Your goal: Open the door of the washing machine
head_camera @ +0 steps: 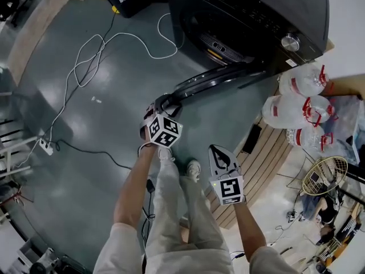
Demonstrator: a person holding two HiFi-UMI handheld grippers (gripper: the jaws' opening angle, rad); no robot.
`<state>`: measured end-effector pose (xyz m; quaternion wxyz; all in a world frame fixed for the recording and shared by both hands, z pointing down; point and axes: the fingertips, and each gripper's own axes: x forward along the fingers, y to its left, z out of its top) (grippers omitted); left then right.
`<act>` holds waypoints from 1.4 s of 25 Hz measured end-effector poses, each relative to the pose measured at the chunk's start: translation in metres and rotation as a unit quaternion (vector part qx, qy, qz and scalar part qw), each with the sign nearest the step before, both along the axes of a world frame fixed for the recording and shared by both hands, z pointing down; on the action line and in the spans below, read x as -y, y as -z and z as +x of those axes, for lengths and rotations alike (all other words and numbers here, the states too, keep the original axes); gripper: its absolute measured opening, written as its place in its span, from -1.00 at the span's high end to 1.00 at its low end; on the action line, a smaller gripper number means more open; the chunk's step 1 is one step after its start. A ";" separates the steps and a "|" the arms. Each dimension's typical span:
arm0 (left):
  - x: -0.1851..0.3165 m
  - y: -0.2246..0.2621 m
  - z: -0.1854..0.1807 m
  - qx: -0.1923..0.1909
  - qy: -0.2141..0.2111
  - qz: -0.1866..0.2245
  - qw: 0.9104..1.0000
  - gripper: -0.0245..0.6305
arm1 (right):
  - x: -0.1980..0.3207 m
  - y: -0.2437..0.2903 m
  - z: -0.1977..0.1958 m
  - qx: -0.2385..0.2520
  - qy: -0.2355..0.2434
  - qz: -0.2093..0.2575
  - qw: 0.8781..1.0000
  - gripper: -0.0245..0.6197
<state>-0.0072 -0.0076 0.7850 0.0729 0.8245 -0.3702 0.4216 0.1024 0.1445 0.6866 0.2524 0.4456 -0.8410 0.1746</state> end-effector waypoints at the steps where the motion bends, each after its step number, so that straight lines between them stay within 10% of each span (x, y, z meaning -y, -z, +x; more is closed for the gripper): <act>1: -0.004 0.000 0.002 0.000 -0.001 0.000 1.000 0.21 | -0.004 -0.001 0.000 -0.001 -0.002 -0.002 1.000 0.93; 35: -0.153 0.014 0.073 -0.090 -0.057 -0.057 0.993 0.71 | -0.076 0.018 -0.017 -0.021 -0.059 -0.016 0.998 0.93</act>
